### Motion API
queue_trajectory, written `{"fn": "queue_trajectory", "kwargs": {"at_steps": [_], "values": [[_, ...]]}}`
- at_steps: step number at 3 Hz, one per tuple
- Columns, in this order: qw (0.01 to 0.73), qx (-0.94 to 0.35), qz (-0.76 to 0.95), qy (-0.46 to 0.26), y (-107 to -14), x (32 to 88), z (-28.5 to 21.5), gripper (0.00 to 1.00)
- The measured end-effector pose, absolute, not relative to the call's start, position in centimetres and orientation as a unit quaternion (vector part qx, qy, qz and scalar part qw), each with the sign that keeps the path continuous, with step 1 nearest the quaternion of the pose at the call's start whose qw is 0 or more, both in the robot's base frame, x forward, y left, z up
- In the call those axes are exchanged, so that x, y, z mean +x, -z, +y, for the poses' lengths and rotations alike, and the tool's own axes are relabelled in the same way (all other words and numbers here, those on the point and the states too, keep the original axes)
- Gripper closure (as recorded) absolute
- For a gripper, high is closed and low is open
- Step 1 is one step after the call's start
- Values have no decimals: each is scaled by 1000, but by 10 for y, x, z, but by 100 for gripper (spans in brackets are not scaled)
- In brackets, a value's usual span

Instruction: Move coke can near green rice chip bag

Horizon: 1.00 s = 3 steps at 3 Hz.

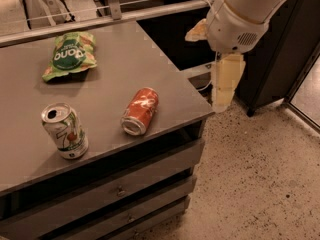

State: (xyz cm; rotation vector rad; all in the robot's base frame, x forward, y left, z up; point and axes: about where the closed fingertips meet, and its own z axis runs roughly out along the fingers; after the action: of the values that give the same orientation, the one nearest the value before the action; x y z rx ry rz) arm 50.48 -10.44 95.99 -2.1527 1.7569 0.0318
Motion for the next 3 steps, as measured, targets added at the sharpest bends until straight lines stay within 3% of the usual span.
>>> {"fn": "queue_trajectory", "kwargs": {"at_steps": [1, 3], "values": [[185, -802, 566, -48, -928, 501, -67, 0], [178, -812, 554, -50, -925, 499, -62, 0]]}}
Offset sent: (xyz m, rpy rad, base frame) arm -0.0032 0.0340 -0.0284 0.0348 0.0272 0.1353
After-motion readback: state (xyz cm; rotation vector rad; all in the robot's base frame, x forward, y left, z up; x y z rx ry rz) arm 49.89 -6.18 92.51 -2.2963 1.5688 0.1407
